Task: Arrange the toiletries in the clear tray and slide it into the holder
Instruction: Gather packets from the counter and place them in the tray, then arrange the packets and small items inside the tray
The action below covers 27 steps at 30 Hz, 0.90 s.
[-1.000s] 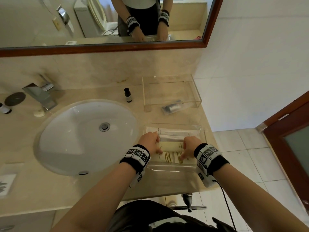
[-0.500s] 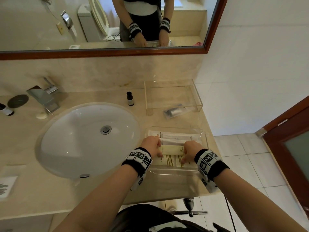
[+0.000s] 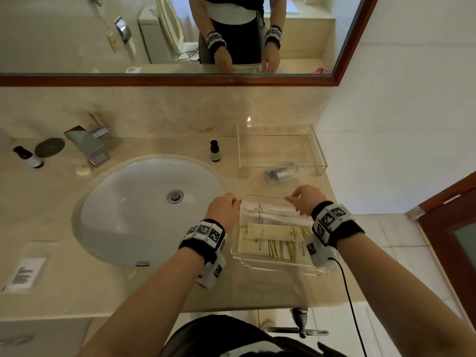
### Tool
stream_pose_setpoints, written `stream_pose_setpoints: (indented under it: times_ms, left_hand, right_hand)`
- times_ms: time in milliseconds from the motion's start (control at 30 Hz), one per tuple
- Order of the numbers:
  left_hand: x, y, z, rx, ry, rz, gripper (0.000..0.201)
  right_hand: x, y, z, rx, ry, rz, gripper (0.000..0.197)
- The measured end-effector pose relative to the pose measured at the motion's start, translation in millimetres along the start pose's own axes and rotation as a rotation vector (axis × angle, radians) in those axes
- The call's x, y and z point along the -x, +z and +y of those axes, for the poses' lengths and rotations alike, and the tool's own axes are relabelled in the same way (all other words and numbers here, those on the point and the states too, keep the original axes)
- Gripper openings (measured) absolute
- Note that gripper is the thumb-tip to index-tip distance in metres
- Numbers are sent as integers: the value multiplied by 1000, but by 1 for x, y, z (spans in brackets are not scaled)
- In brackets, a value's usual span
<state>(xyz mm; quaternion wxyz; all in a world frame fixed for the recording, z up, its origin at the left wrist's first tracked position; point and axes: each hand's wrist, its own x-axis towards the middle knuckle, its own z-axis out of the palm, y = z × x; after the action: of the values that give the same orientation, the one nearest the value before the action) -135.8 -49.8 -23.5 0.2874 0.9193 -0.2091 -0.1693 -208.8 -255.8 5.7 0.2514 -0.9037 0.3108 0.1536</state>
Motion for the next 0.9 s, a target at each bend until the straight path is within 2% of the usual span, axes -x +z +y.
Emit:
stream_pose_setpoints:
  times_ms: [100,200,300,400,500,600,733,833,900]
  left_hand:
    - [-1,-8,-11,28,-48,31,30]
    - [2,-11,-24,31,-80,13,30]
    - [5,-13,-37,26,-115,6,31]
    - [9,-16,-49,27,-158,43,31]
    - [12,-20,-56,21,-183,44,32]
    - [14,-23,-62,25,-186,36,32]
    - [17,-24,-66,22,-194,39,31]
    - [21,-24,-68,26,-196,45,32]
    - [22,-23,-69,45,-200,53,31]
  right_hand:
    - [-19,-9,-10,-50,7,34,36]
    - [-34,-11,-18,12,3,32,36]
    - [-49,-7,-23,95,-8,27,45]
    - [-62,-3,-32,251,-63,-50,55]
    - [-76,5,-36,267,-102,-60,48]
    - [-92,14,-33,243,-87,-25,58]
    - [-99,17,-33,255,-62,-34,49]
    - [-100,17,-37,374,-79,14,39]
    - [-96,19,-38,480,-112,43,39]
